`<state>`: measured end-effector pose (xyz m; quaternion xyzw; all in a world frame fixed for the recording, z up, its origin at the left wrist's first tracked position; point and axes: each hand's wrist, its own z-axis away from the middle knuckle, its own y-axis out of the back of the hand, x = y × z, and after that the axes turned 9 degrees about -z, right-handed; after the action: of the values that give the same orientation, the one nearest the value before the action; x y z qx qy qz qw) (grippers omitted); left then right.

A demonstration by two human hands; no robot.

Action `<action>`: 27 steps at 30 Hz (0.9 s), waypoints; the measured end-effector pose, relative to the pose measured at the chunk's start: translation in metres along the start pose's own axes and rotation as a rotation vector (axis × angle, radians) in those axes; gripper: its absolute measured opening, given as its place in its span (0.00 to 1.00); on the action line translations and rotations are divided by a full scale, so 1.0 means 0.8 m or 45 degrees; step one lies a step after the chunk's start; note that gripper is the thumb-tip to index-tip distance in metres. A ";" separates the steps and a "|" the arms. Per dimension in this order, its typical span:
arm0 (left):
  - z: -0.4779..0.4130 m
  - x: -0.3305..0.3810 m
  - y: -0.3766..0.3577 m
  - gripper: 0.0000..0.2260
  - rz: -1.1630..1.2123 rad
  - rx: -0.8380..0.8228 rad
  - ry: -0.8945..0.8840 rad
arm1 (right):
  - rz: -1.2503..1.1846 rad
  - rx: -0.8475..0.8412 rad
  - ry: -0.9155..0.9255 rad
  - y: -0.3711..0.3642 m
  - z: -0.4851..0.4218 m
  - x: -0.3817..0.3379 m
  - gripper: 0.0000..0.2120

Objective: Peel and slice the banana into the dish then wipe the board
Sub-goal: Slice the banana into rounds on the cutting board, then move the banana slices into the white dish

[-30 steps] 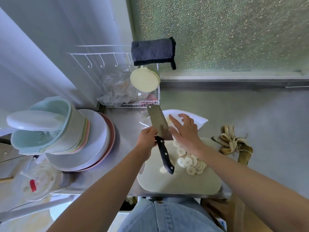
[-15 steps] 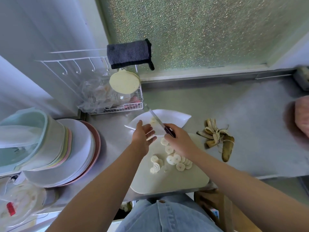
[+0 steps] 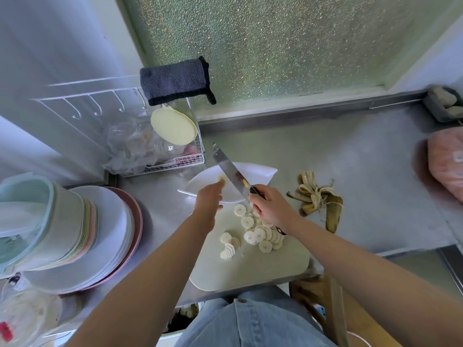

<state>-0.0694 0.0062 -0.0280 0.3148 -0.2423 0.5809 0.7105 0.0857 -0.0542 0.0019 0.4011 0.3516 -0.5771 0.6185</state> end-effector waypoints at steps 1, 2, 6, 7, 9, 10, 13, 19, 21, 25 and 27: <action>-0.003 -0.005 0.003 0.07 -0.270 0.039 -0.145 | -0.011 0.011 -0.015 0.002 0.000 0.000 0.12; -0.005 -0.009 0.004 0.04 -0.489 0.076 -0.260 | -0.023 0.020 -0.030 0.005 0.002 0.000 0.12; -0.001 -0.006 0.007 0.06 -0.916 0.203 -0.367 | -0.152 0.125 -0.014 0.018 0.016 0.004 0.10; 0.001 -0.006 0.006 0.08 -0.981 0.223 -0.388 | -0.180 0.161 0.005 0.021 0.021 0.006 0.10; 0.003 -0.011 0.002 0.12 -1.050 0.229 -0.436 | -0.227 0.234 0.034 0.024 0.030 0.013 0.11; 0.006 -0.016 0.000 0.12 -1.053 0.217 -0.468 | -0.262 0.282 0.047 0.026 0.033 0.017 0.10; 0.016 -0.036 -0.010 0.06 -1.054 0.159 -0.570 | -0.321 0.493 0.048 0.029 0.046 0.029 0.08; 0.039 -0.078 -0.028 0.05 -1.117 0.034 -0.656 | -0.117 0.908 -0.137 0.027 0.084 0.078 0.05; 0.045 -0.088 -0.032 0.09 -1.157 0.025 -0.691 | 0.005 0.920 -0.194 0.022 0.101 0.094 0.07; 0.054 -0.108 -0.037 0.14 -1.246 -0.019 -0.791 | 0.108 0.979 -0.157 0.009 0.122 0.117 0.03; 0.057 -0.116 -0.037 0.16 -1.266 -0.040 -0.832 | 0.237 0.983 -0.219 0.001 0.124 0.136 0.02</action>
<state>-0.0587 -0.0932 -0.0681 0.5424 -0.2802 0.0477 0.7905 0.0930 -0.1907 -0.0532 0.5842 0.0182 -0.6397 0.4992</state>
